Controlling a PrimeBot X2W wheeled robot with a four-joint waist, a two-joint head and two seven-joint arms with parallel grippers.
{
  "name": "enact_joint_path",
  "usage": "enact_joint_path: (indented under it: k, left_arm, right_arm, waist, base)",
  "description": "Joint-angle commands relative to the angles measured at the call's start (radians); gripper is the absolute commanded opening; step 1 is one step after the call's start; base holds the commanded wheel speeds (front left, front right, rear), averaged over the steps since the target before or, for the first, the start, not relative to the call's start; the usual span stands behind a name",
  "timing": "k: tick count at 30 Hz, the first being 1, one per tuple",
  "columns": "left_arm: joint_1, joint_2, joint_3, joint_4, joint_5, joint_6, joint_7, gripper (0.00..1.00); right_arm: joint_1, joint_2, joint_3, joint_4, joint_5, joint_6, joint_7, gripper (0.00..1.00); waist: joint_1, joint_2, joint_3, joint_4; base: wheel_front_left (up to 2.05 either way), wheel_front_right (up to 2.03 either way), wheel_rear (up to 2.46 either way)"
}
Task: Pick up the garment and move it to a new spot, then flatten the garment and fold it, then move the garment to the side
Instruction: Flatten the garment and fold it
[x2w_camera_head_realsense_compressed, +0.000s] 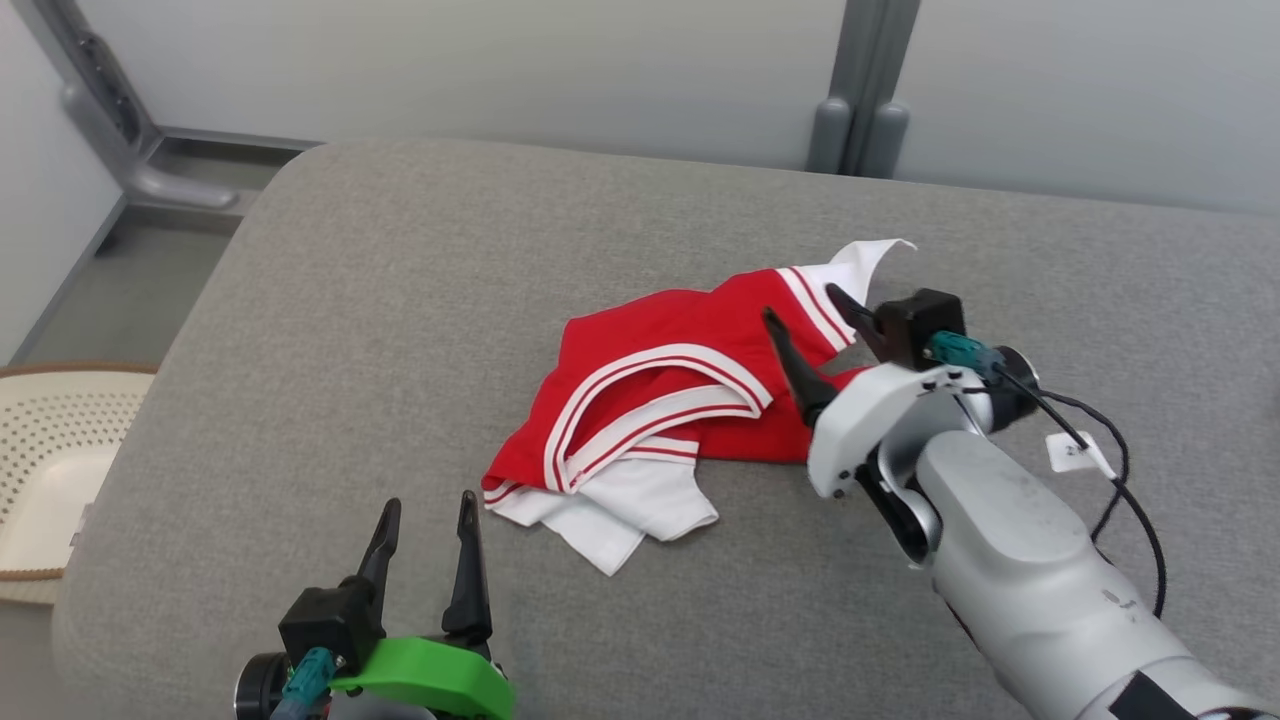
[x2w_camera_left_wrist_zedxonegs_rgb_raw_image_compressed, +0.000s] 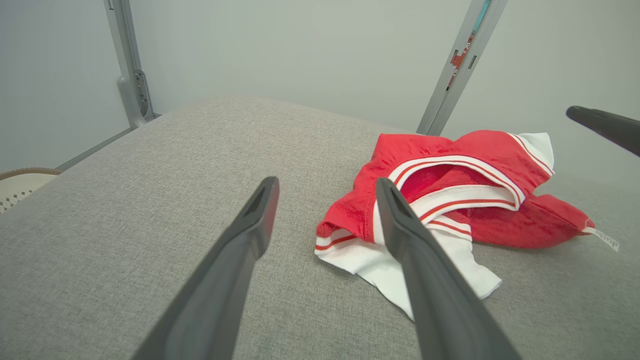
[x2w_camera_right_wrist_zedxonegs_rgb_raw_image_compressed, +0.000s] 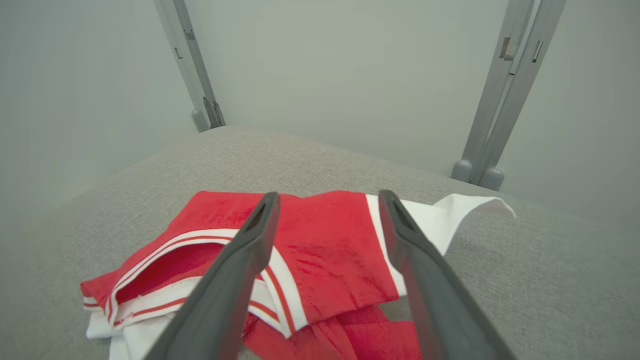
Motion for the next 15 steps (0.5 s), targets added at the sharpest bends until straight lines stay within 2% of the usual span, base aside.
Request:
enact_joint_path:
  k: [1, 8, 15]
  left_arm:
    - [0.013, 0.005, -0.001, -0.003, 0.002, 0.007, -0.002, 1.0]
    - [0.006, 0.013, -0.009, -0.016, 0.005, 0.006, 0.001, 1.0]
    - [-0.015, 0.015, -0.013, -0.024, 0.005, 0.009, 0.002, 1.0]
  right_arm:
    - [0.032, -0.013, -0.041, -0.002, -0.021, -0.002, -0.004, 1.0]
    - [0.138, -0.044, -0.224, 0.024, -0.119, -0.002, -0.004, 1.0]
    - [0.154, -0.065, -0.354, 0.127, -0.189, -0.002, 0.013, 1.0]
  waist:
    - [0.0, 0.0, -0.031, -0.047]
    - [0.0, 0.0, -0.016, -0.041]
    - [0.0, 0.0, 0.012, 0.004]
  base:
    - [0.0, 0.0, 0.0]
    - [0.0, 0.0, 0.0]
    - [0.0, 0.0, 0.0]
